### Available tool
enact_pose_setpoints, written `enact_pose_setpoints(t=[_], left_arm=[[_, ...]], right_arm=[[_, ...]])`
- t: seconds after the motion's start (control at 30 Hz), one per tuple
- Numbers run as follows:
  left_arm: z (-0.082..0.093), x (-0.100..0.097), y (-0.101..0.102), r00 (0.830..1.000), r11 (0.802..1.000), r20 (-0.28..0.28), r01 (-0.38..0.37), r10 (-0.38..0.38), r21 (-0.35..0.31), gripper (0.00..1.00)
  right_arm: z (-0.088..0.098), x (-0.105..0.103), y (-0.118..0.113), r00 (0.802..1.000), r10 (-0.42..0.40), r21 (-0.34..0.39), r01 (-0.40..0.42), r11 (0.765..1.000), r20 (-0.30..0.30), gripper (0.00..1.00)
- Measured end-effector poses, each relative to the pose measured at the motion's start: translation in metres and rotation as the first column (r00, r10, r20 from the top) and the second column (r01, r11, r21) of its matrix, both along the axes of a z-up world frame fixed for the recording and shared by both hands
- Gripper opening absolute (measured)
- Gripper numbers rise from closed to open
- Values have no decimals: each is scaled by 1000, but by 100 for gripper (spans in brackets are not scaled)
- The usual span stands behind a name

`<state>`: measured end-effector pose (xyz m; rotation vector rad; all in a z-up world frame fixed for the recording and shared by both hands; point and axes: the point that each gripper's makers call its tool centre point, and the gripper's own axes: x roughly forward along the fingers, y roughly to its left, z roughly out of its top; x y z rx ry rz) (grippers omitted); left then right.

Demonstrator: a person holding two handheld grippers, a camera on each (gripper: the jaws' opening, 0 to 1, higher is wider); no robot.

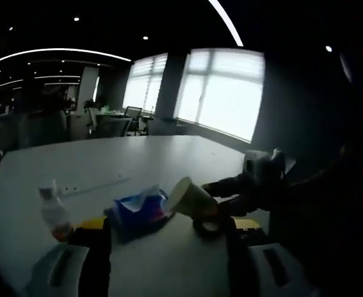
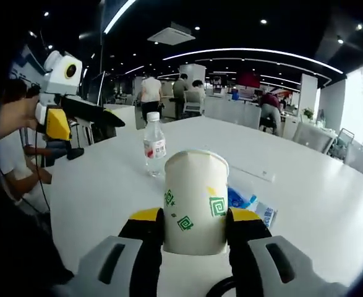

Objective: Arrange the tabletop items into an orderly group along one side of the table until the central work area is clear of visible clutter.

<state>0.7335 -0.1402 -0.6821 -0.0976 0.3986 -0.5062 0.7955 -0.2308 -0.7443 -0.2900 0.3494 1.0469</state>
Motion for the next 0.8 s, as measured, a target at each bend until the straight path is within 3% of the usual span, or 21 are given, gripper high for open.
enact_pose_setpoints(t=[0.13, 0.4, 0.5, 0.7, 0.8], left_arm=[[6, 5, -11, 999, 999, 5, 49, -49, -15, 69], [18, 8, -24, 993, 992, 13, 117, -117, -37, 55], [20, 5, -30, 985, 984, 1, 175, -175, -35, 44], [24, 2, -35, 972, 972, 2, 233, -233, -8, 32], [24, -4, -41, 955, 955, -8, 296, -296, 14, 27]], right_arm=[[15, -12, 8, 999, 42, 23, -42, 999, 12, 36], [32, -31, 20, 992, 123, 65, -125, 990, 32, 36], [37, -39, 25, 986, 163, 70, -166, 984, 43, 36], [44, -46, 32, 978, 200, 79, -204, 976, 58, 36], [46, -51, 36, 972, 226, 77, -230, 970, 64, 36]])
